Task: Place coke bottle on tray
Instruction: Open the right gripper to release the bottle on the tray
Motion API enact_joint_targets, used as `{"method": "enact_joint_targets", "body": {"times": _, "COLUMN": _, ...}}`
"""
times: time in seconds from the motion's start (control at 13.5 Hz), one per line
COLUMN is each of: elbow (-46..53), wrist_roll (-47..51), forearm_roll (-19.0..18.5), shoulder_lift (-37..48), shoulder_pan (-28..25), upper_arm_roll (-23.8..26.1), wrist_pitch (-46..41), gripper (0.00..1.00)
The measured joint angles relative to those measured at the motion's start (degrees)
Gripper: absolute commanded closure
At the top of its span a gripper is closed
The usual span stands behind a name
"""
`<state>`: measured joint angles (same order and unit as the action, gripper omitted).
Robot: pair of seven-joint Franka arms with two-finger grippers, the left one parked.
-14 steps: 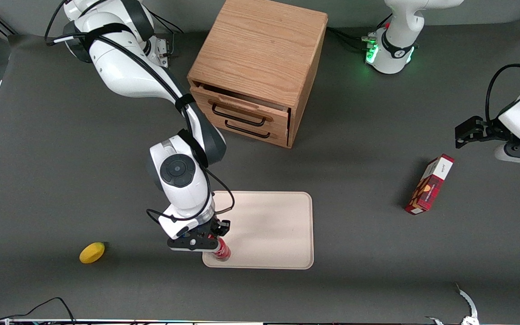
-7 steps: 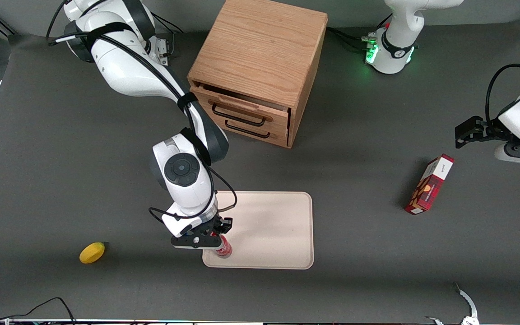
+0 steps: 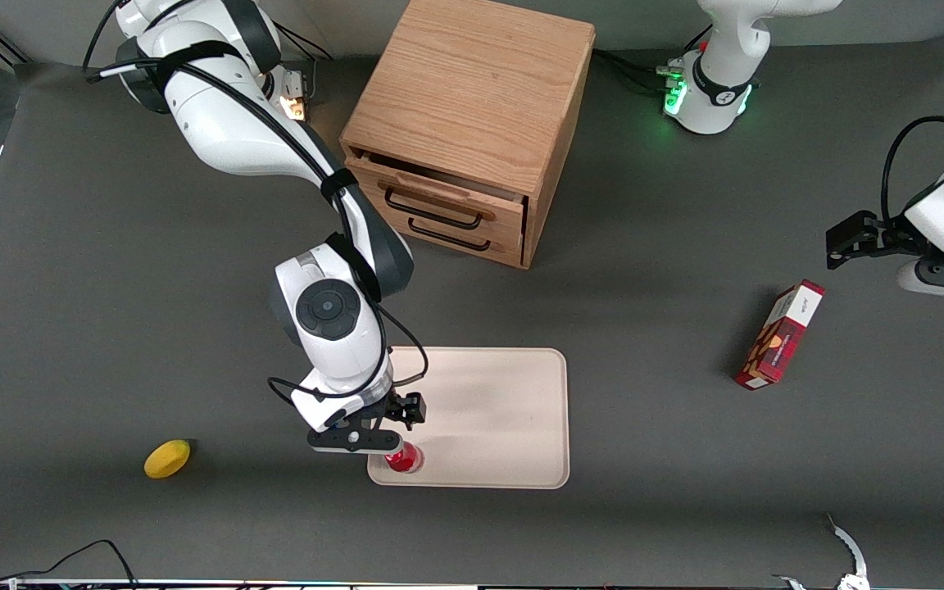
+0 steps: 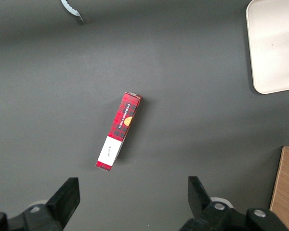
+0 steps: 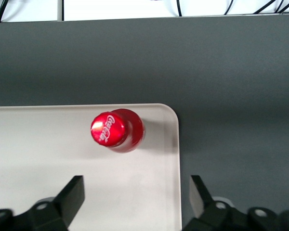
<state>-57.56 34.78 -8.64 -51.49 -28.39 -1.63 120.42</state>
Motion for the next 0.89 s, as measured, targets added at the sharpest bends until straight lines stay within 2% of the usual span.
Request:
{"method": "enact_joint_targets", "body": {"times": 0.52, "elbow": 1.06, "wrist_roll": 0.0, "forearm_roll": 0.14, "shoulder_lift": 0.44, "shoulder_pan": 0.71, "upper_arm_roll": -0.03, "wrist_pitch": -1.98, "gripper": 0.0}}
{"method": "enact_joint_targets", "body": {"times": 0.89, "elbow": 2.28, "wrist_roll": -0.38, "forearm_roll": 1.65, "shoulder_lift": 5.27, "shoulder_pan": 2.06, "upper_arm_roll": -0.05, "wrist_pitch": -9.49, "gripper": 0.0}}
